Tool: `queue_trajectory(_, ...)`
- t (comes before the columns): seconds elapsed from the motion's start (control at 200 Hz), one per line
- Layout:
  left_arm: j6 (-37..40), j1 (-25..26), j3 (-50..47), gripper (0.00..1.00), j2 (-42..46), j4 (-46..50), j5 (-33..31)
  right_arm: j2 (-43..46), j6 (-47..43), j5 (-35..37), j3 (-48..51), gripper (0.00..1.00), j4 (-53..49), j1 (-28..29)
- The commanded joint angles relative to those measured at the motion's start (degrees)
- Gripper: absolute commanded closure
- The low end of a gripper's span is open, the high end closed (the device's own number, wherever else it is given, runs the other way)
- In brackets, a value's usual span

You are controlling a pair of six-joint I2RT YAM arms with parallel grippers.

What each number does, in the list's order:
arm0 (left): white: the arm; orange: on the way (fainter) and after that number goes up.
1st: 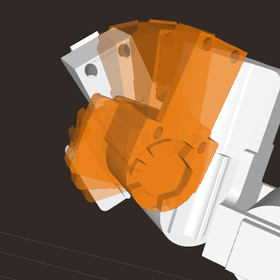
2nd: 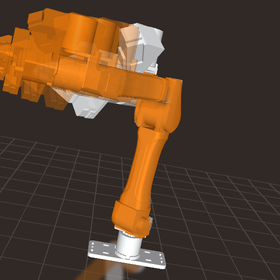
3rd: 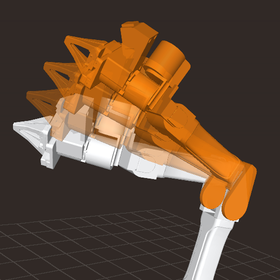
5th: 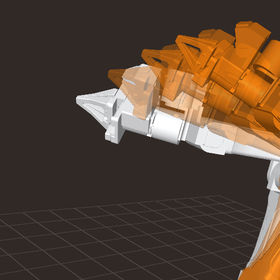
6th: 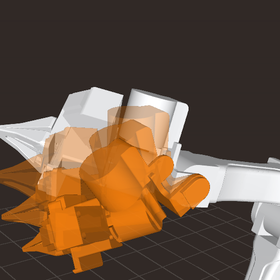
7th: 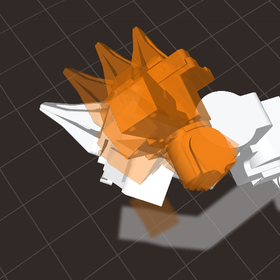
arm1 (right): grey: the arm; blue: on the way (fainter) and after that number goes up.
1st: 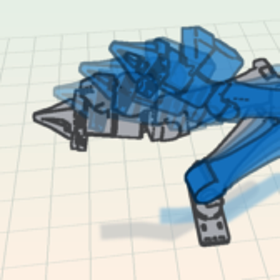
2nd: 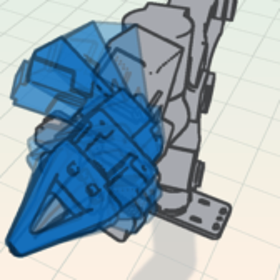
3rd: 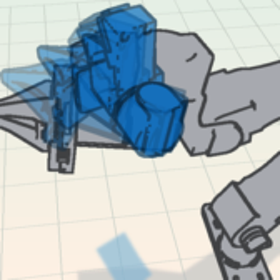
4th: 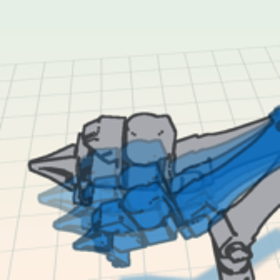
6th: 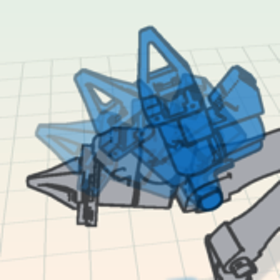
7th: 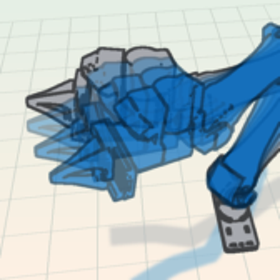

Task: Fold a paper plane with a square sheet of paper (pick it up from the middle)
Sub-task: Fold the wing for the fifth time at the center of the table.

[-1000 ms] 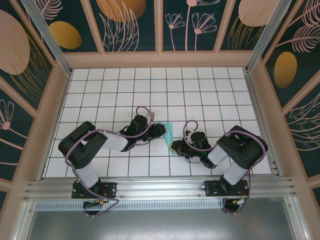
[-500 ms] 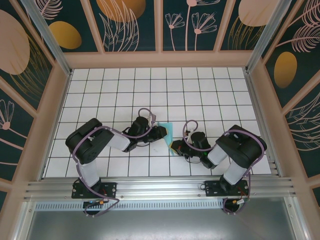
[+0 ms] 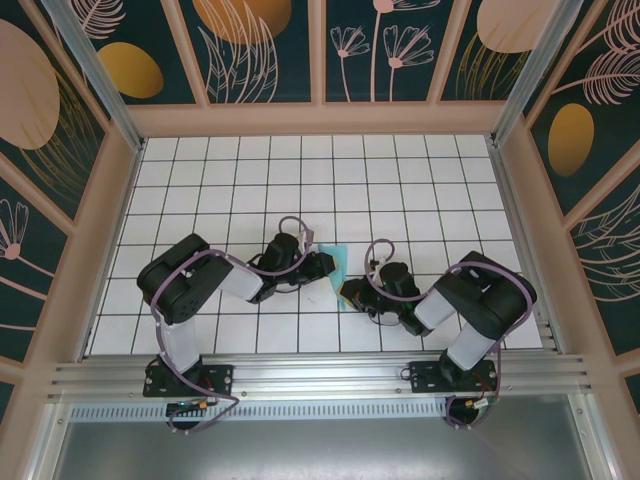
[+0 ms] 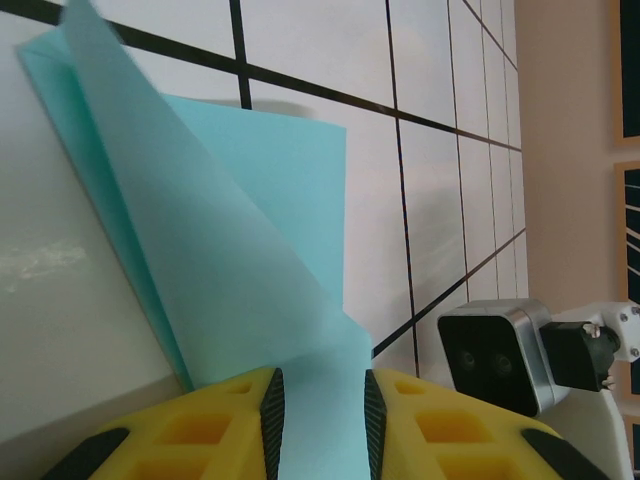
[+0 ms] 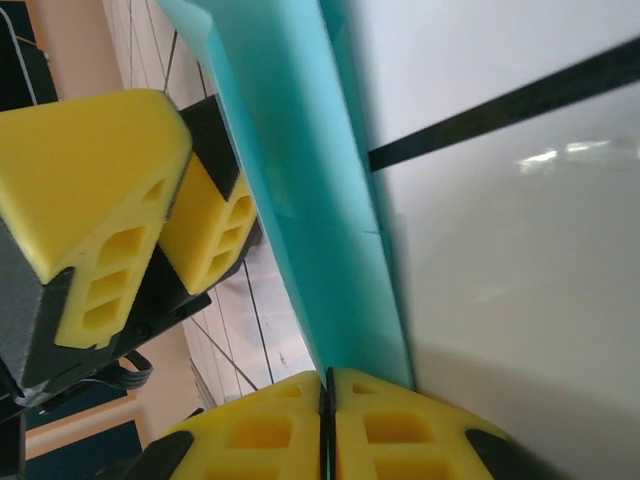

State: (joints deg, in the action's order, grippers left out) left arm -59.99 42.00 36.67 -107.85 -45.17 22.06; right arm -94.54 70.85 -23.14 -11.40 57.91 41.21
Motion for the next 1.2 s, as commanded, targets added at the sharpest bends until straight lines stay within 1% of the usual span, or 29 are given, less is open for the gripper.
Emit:
queue_trajectory(0.0,2.5,0.2,1.9,0.71,-2.3,2.0,-0.8,1.3,-1.4,2.4,-1.9,0.86,-7.6,1.2)
queue_trajectory(0.12,2.8,0.2,2.0,0.72,-2.4,2.6,-0.8,4.3,-2.1,4.1,-2.0,0.83,-12.0,1.3)
queue_trajectory(0.35,3.7,0.2,3.4,0.73,-3.3,4.5,-0.3,8.7,-3.6,5.0,-2.2,0.82,-17.5,1.4)
queue_trajectory(0.395,3.9,0.1,3.4,0.73,-3.3,4.3,0.0,9.3,-4.0,5.5,-2.5,0.84,-19.2,1.3)
queue_trajectory(0.49,4.3,0.1,3.5,0.74,-3.2,4.5,0.2,9.7,-3.9,6.1,-3.0,0.95,-21.0,1.2)
queue_trajectory(0.575,4.1,0.2,3.5,0.73,-2.7,4.5,0.3,9.4,-3.0,6.7,-3.2,1.00,-22.3,1.0)
queue_trajectory(0.71,3.8,0.1,3.0,0.72,-0.5,3.9,-0.1,8.5,-1.3,4.6,-1.3,1.00,-19.6,0.1)
queue_trajectory(0.746,3.6,0.1,2.9,0.71,0.5,3.7,-0.3,8.8,-1.0,4.3,-0.1,1.00,-16.8,0.0)
queue_trajectory(0.801,3.4,0.1,2.8,0.68,2.4,3.4,-0.9,9.3,0.2,3.9,1.7,1.00,-12.7,-0.3)
queue_trajectory(0.976,2.5,0.2,1.6,0.63,7.7,2.5,-3.2,10.4,1.1,1.1,3.3,1.00,-8.4,-2.0)
queue_trajectory(1.061,2.6,0.1,1.4,0.63,8.7,2.7,-3.6,10.2,3.1,0.0,4.8,1.00,-4.9,-2.7)
queue_trajectory(1.196,2.4,0.2,0.8,0.65,8.7,1.6,-2.6,9.2,4.2,-1.3,5.6,1.00,-2.7,-3.7)
